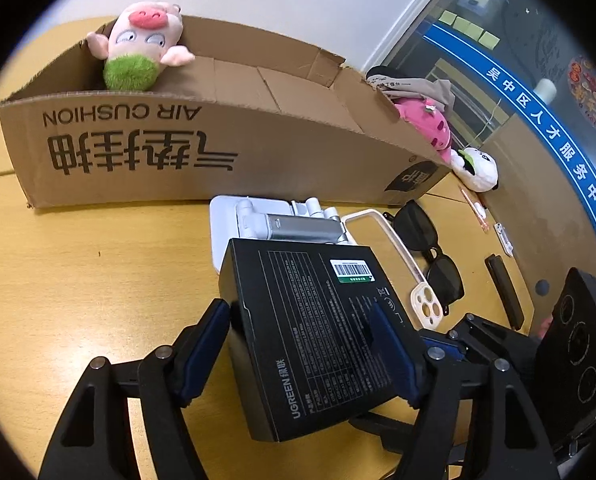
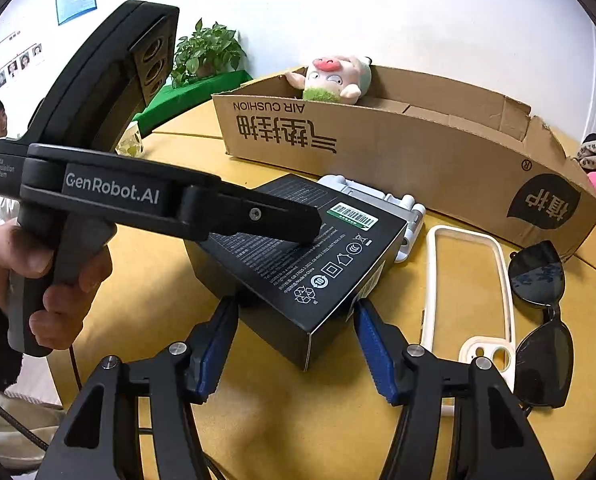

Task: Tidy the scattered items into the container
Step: 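Grasp the black UGREEN box between the left and right tool fingers, then lift the black UGREEN box with both tools and carry it over the cardboard box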

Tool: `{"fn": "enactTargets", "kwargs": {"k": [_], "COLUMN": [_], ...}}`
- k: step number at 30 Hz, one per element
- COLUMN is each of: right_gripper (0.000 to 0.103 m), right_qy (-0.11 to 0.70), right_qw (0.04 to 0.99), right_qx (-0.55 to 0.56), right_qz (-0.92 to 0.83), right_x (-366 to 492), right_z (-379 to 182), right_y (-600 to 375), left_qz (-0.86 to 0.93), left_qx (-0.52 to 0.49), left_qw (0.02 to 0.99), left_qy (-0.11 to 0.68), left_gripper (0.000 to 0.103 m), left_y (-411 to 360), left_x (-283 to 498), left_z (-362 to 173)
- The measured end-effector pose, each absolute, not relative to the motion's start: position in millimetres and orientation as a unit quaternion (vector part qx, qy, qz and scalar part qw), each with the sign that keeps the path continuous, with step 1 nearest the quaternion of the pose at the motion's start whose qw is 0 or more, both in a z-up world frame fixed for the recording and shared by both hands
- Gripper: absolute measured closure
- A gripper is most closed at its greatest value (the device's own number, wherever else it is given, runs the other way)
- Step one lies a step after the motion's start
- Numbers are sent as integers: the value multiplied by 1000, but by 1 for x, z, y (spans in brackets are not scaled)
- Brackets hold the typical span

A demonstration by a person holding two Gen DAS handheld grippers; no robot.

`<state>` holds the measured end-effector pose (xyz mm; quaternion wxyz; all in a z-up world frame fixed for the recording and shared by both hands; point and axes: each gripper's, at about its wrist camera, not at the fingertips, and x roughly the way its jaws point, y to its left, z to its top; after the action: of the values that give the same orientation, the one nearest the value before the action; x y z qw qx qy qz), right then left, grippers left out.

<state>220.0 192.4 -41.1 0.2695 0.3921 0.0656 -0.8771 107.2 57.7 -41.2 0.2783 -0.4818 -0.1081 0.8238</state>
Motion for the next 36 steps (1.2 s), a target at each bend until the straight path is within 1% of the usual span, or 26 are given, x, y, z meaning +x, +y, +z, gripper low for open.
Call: {"fn": "enactTargets", "kwargs": {"k": [3,5,7,9,10,12,14,18,24,28,36], "right_gripper": [35,24,19,20,25,30,33,33,33,33,33], "right_qy": [61,50,42,47,51,58,63,66,69,75,90], "right_qw": [270,270,267,269,270,272,270,266,257,251,238], "right_qx": [406,412,405,398,395,389,382,355,304,270,213], "right_qz": [-871,-869,-874,-876,-876,-878,-882,-894,-915,-927,-943], "right_x": [224,223,225,227,227,229,232,236,237,228,193], "right_z": [-49,-55,-57,-56,-56,-54,-52,-39,-1,29,86], "right_y": [194,196,198,197,196,195,193,190,189,190,192], "left_qz": [821,819,819,821,824,828,832,847,873,887,913], "left_qx": [-491,-491,-490,-488,-487,-483,-477,-453,-403,-369,-304], "left_qw": [275,279,278,273,268,262,256,253,253,259,264], "left_qy": [-97,-103,-108,-112,-113,-115,-119,-121,-108,-102,-61], "left_gripper": [36,36,36,36,36,36,36,36,36,36,36], "left_y": [59,59,59,57,56,53,51,48,51,53,65], "left_x": [109,113,116,118,119,122,125,131,132,123,93], "left_z": [-47,-49,-50,-50,-50,-48,-44,-24,21,54,117]}}
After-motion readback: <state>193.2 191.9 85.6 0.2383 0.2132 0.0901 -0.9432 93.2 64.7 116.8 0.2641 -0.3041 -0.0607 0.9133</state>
